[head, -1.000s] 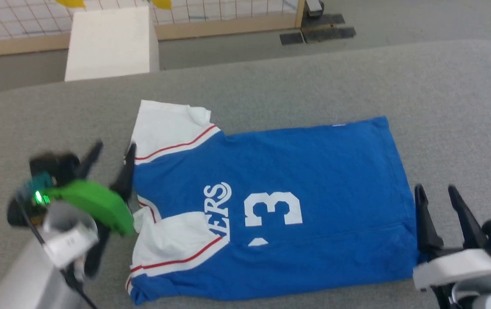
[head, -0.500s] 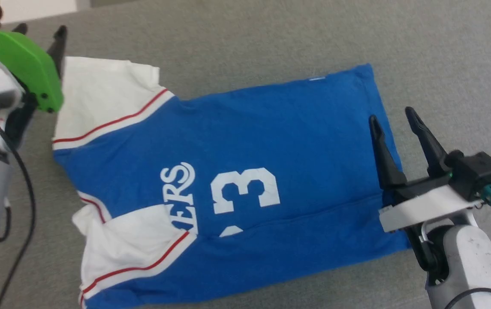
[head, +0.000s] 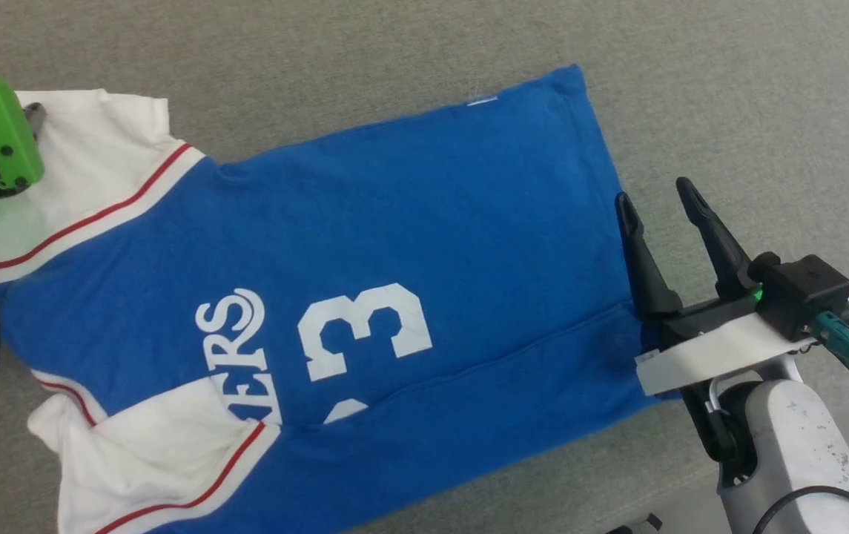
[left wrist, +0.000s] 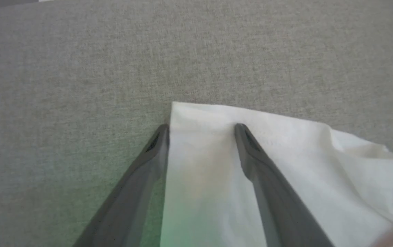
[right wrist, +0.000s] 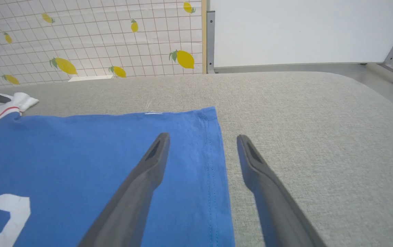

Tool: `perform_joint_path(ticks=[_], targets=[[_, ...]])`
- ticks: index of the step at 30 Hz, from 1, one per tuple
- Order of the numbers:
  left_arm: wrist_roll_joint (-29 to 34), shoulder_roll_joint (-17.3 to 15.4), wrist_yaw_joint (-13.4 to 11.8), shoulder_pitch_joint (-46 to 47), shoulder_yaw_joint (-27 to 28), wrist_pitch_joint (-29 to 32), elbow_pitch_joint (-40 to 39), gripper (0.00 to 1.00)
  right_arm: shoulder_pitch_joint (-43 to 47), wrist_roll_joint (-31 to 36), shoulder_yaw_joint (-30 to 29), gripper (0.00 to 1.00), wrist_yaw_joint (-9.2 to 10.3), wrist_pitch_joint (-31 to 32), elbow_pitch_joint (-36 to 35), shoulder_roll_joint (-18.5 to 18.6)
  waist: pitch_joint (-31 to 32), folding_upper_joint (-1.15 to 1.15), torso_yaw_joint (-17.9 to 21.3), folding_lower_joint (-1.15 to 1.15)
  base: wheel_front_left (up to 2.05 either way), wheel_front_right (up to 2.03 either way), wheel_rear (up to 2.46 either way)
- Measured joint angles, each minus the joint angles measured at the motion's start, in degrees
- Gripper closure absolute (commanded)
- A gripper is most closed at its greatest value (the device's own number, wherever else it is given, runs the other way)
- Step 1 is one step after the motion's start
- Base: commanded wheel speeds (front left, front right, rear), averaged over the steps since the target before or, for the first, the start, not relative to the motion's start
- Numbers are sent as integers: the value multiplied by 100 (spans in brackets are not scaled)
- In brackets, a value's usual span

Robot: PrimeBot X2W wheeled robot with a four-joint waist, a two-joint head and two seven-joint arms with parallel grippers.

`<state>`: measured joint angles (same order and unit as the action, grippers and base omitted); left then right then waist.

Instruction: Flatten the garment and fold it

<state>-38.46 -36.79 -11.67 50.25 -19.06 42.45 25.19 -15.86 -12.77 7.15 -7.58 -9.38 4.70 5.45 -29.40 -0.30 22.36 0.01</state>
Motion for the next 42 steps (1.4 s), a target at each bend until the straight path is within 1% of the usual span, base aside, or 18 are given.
perform_joint_path(ticks=[2,3,4,5,10,11,14,17,21,24,29,36,37,38,39,40,41,42], targets=[[14,-91,-116,6,-18,231,-85,0,0,-2,29,0,0,-21,11,-15,-27,0,65,0,0,0,0],[14,-133,-135,7,-22,324,-131,61,0,-7,33,0,0,-23,13,-16,-34,0,87,0,0,0,0],[13,-175,-149,7,-29,430,-199,92,0,-19,37,0,0,-23,15,-20,-41,0,111,0,0,0,0],[13,-203,-158,4,-33,506,-254,100,0,-36,36,0,0,-22,15,-26,-47,0,129,0,0,0,0],[-23,-244,-158,-73,-62,665,-495,100,-304,-43,26,0,0,65,22,27,-37,0,158,0,0,0,0],[-24,-301,-158,-115,-77,695,-621,100,-897,-68,118,0,0,352,129,226,-36,0,165,0,0,0,0],[-38,-302,-171,-118,-81,733,-730,100,-1507,-242,271,0,0,915,444,445,-59,0,120,-1,0,0,0],[-38,-300,-207,-117,-92,730,-810,100,-2170,-594,533,0,0,1829,965,538,-122,0,80,0,0,0,0],[-38,-289,-208,-114,-94,688,-883,100,-2965,-882,858,0,0,2818,1685,655,-189,0,12,0,0,0,0],[-40,-291,-207,-87,-110,694,-957,100,-3443,-962,991,0,0,3357,2268,693,-247,0,-42,-1,0,0,0],[-40,-293,-198,23,-175,778,-1126,100,-4025,-957,1140,0,0,3922,3008,705,-368,0,-161,0,0,0,0],[-40,-265,-105,188,-242,806,-1282,100,-4539,-1002,1285,0,0,4473,3605,668,-550,0,-351,-1,0,0,0],[-40,-256,-97,204,-245,806,-1288,100,-4608,-1028,1283,18,0,4596,3677,668,-568,0,-376,-1,0,0,0],[-44,-248,-97,206,-241,804,-1293,100,-4679,-1050,1284,55,0,4726,3740,669,-582,0,-397,-1,0,0,0],[-52,-240,-89,207,-237,788,-1295,100,-4733,-1053,1296,72,0,4827,3774,670,-591,0,-411,-1,0,0,0],[-69,-225,-81,207,-227,769,-1295,100,-4785,-1058,1299,95,0,4924,3799,667,-597,0,-428,-1,0,0,0],[-94,-220,-71,204,-223,732,-1289,100,-4813,-1067,1294,100,0,4996,3825,659,-592,0,-440,-1,0,0,0],[-104,-214,-65,199,-223,710,-1277,100,-4818,-1081,1298,100,-1,5036,3829,644,-580,0,-447,-1,0,0,0]])
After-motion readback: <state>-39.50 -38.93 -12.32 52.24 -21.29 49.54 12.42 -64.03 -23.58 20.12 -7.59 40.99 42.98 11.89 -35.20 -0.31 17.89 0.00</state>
